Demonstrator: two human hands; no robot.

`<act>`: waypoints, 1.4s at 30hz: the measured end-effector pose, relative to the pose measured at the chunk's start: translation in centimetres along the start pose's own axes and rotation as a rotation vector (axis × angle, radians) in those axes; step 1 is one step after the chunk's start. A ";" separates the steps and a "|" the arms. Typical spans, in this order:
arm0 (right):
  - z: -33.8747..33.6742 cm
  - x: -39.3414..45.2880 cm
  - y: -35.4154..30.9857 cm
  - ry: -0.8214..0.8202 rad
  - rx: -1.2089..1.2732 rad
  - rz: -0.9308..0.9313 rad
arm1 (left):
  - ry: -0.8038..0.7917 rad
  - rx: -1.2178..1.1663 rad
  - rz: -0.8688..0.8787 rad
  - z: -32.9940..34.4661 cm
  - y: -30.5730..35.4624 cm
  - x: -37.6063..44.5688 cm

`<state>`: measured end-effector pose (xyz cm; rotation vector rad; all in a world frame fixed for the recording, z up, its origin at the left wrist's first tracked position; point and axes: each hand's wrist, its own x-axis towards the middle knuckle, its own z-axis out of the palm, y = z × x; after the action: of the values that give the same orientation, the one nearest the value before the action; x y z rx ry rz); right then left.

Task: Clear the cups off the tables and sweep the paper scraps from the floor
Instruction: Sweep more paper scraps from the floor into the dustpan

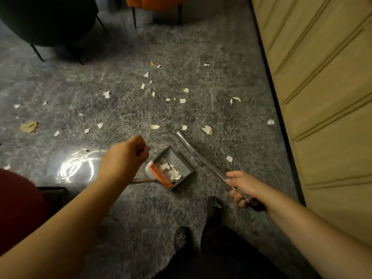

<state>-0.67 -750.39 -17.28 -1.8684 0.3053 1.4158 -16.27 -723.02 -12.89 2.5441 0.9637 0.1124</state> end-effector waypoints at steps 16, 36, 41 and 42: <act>-18.6 4.1 1.9 0.168 0.246 0.093 | -0.192 0.153 0.322 9.5 19.1 8.4; -26.0 8.6 -1.5 -0.150 -0.036 0.120 | -0.214 0.194 0.321 15.1 29.2 15.6; -27.7 7.2 -1.6 -0.087 0.091 0.124 | -0.210 0.165 0.309 14.4 29.6 16.7; -28.0 7.1 -1.7 -0.066 0.096 0.116 | -0.209 0.161 0.303 14.3 29.8 16.9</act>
<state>23.05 -766.69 -20.15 -1.7464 0.4475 1.5097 17.99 -737.20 -14.89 2.7669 0.5233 -0.1475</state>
